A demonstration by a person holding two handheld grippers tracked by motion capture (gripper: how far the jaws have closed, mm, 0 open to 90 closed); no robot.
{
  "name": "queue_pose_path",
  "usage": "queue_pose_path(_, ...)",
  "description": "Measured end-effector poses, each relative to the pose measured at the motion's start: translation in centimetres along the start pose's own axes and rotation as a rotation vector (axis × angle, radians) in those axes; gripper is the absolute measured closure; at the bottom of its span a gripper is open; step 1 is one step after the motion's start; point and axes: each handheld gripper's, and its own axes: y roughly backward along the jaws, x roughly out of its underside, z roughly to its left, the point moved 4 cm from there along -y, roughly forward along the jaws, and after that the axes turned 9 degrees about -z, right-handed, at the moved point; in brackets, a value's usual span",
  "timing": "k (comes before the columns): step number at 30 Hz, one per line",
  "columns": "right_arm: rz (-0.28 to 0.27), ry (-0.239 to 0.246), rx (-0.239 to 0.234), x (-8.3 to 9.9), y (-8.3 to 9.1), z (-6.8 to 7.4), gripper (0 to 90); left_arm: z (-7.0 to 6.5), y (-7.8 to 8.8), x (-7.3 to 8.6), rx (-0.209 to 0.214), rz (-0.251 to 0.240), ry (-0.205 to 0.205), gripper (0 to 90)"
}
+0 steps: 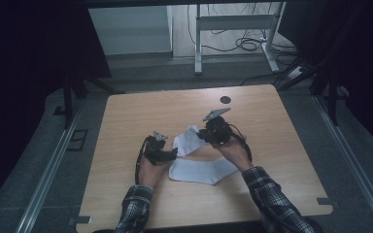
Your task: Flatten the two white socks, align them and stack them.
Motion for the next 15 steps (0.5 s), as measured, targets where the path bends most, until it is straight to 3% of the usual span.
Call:
queue_pose_path(2, 0.034, 0.025, -0.022, 0.4, -1.1, 1.1, 71.6, 0.3, 0.2, 0.1, -0.006, 0.008, 0.001, 24.5)
queue_pose_path(5, 0.051, 0.014, -0.036, 1.0, -2.0, 1.2, 68.7, 0.7, 0.5, 0.3, -0.01, 0.011, 0.006, 24.7)
queue_pose_path(15, 0.043, -0.053, 0.061, 1.8, -1.2, -2.5, 63.8, 1.7, 1.2, 0.8, -0.016, 0.01, 0.01, 24.7)
